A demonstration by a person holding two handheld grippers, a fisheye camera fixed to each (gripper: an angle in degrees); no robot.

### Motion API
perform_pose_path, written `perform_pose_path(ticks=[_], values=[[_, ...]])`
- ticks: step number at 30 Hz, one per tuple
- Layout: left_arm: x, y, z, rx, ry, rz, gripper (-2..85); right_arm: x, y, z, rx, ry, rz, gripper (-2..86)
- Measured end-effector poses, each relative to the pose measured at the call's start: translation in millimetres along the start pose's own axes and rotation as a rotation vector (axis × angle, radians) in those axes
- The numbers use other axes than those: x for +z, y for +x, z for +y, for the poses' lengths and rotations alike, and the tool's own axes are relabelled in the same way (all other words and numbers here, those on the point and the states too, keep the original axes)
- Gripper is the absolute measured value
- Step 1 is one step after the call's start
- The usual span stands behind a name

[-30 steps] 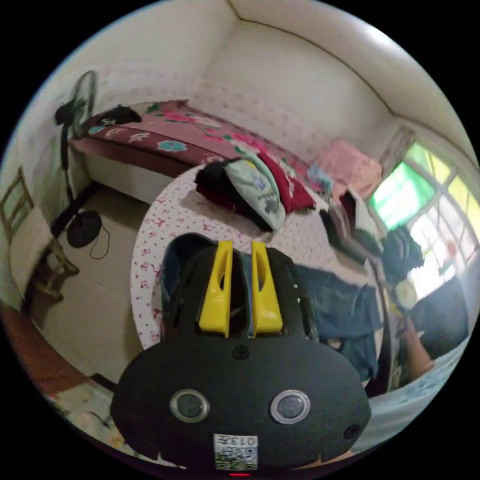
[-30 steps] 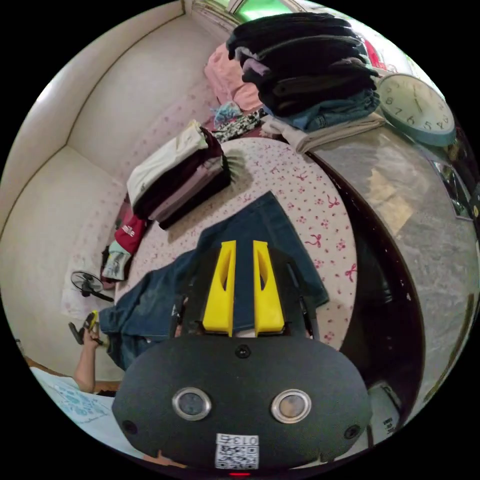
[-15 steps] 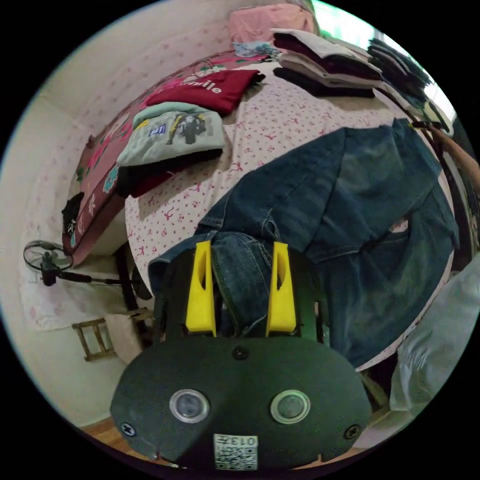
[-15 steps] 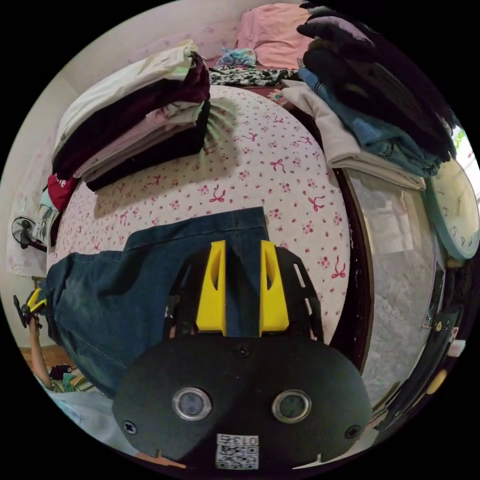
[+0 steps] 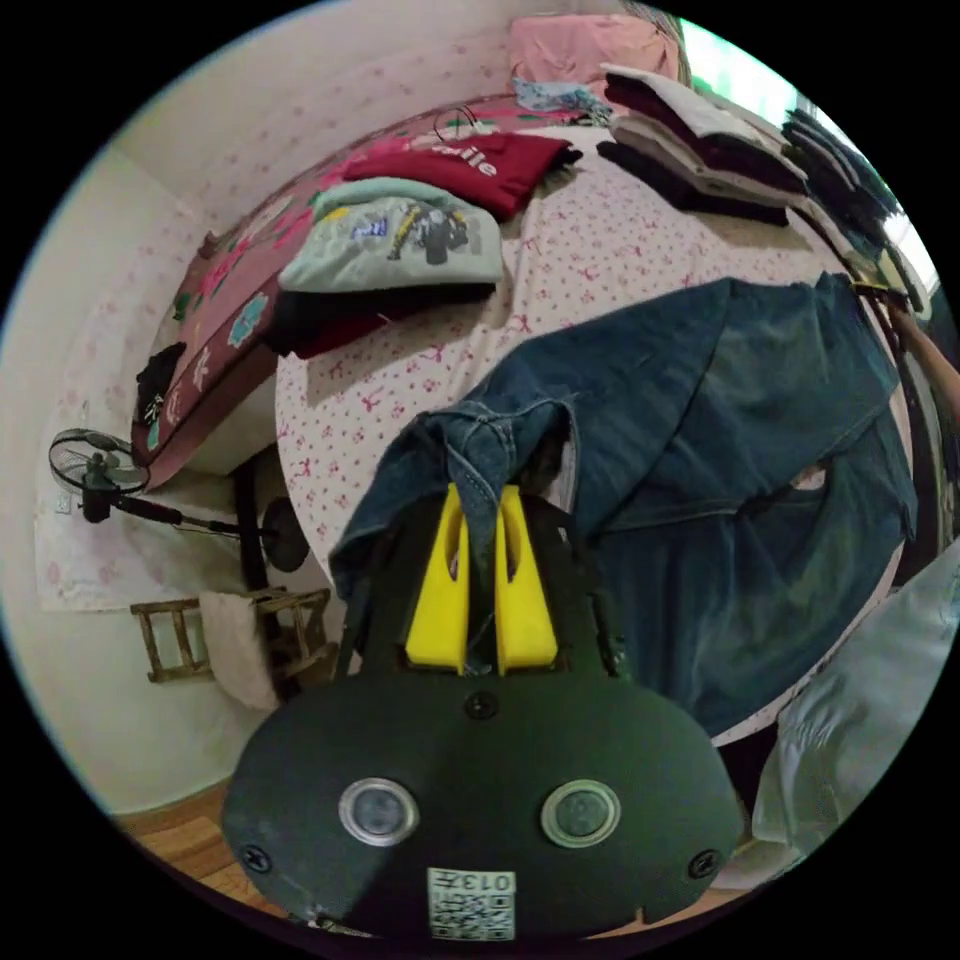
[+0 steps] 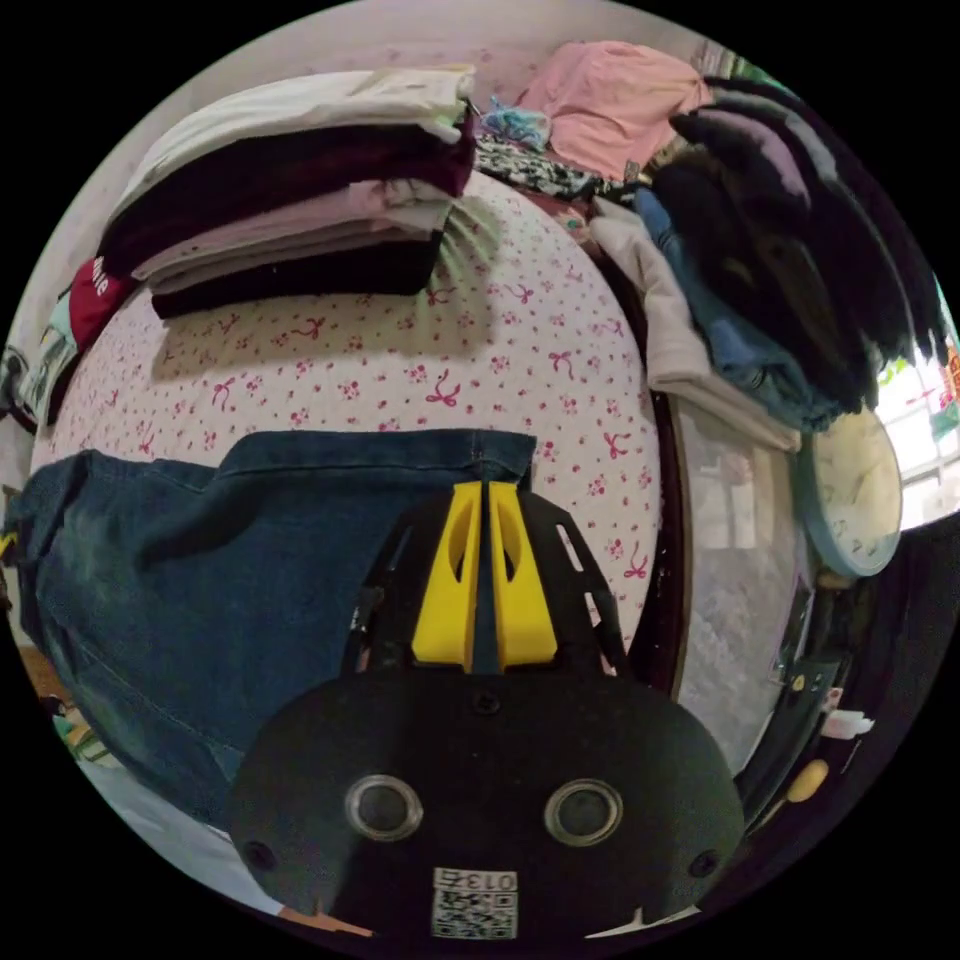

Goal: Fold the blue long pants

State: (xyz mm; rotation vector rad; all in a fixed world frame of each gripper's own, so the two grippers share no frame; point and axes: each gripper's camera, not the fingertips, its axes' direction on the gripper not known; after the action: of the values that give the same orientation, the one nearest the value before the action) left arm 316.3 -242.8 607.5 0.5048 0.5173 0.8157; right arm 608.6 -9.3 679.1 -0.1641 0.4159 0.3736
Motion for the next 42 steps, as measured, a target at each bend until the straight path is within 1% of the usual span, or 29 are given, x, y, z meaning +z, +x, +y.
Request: perform_pose_path(ticks=[2, 4, 7, 9, 11, 12, 13, 14, 15, 16, 18, 20, 22, 23, 25, 27, 29, 31, 32, 34, 36, 38, 39, 40, 41, 42], values=[[-22, -17, -3, -0.027, 0.069, 0.004, 3.8, -26, -12, 6, -0.055, 0.088, 0.079, 1.2], [-48, -55, -5, -0.099, 0.157, 0.055, 3.6, -50, -11, 13, -0.065, 0.175, 0.098, 1.0], [-59, -113, -19, -0.231, 0.215, 0.110, 4.0, -73, 3, 16, -0.026, 0.247, 0.051, 0.8], [-47, -140, -35, -0.301, 0.198, 0.131, 5.1, -77, 12, 12, 0.026, 0.265, 0.022, 0.9], [-16, -168, -48, -0.436, 0.151, 0.195, 7.6, -71, 21, 4, 0.115, 0.283, -0.041, 1.3], [14, -187, -52, -0.550, 0.095, 0.288, 9.5, -66, 23, 1, 0.141, 0.274, -0.080, 1.4], [43, -200, -49, -0.638, 0.035, 0.400, 11.2, -54, 28, -6, 0.213, 0.220, -0.153, 1.7], [54, -205, -45, -0.677, 0.018, 0.446, 11.7, -45, 32, -9, 0.263, 0.179, -0.178, 1.9], [65, -212, -32, -0.764, 0.043, 0.503, 12.7, -44, 33, -9, 0.274, 0.176, -0.180, 2.1], [65, -220, -12, -0.866, 0.135, 0.553, 13.1, -46, 36, -6, 0.282, 0.183, -0.172, 2.3], [64, -231, 19, -0.964, 0.256, 0.622, 13.2, -57, 43, 3, 0.287, 0.218, -0.164, 2.7], [56, -235, 39, -0.959, 0.287, 0.594, 13.3, -74, 51, 24, 0.269, 0.283, -0.210, 3.2], [44, -222, 41, -0.793, 0.192, 0.521, 13.8, -79, 49, 41, 0.227, 0.278, -0.268, 3.7], [41, -216, 41, -0.749, 0.167, 0.508, 14.0, -81, 44, 55, 0.208, 0.270, -0.278, 4.1], [30, -181, 45, -0.606, 0.099, 0.464, 14.6, -81, 32, 78, 0.189, 0.260, -0.278, 4.9], [22, -152, 55, -0.532, 0.062, 0.418, 15.3, -80, 20, 103, 0.186, 0.247, -0.260, 5.8], [17, -126, 66, -0.462, -0.003, 0.325, 16.6, -77, 4, 135, 0.170, 0.214, -0.229, 6.5], [25, -106, 86, -0.453, -0.100, 0.120, 17.1, -73, -5, 153, 0.175, 0.185, -0.215, 6.7], [31, -103, 90, -0.452, -0.126, 0.104, 16.2, -69, -10, 162, 0.178, 0.166, -0.240, 6.7], [53, -102, 101, -0.440, -0.190, 0.210, 12.1, -64, -19, 171, 0.168, 0.121, -0.281, 6.1], [55, -104, 107, -0.448, -0.180, 0.227, 9.2, -67, -26, 179, 0.176, 0.125, -0.299, 4.8], [45, -114, 116, -0.490, -0.149, 0.234, 8.1, -76, -33, 186, 0.173, 0.150, -0.312, 4.0], [35, -123, 130, -0.545, -0.091, 0.259, 8.1, -79, -34, 188, 0.170, 0.155, -0.305, 3.9], [29, -136, 150, -0.616, -0.021, 0.335, 8.3, -85, -35, 191, 0.163, 0.166, -0.291, 3.6], [29, -142, 161, -0.649, 0.011, 0.383, 8.5, -90, -35, 193, 0.155, 0.169, -0.273, 3.5], [32, -155, 183, -0.722, 0.056, 0.474, 9.0, -91, -36, 194, 0.151, 0.166, -0.265, 3.4]])
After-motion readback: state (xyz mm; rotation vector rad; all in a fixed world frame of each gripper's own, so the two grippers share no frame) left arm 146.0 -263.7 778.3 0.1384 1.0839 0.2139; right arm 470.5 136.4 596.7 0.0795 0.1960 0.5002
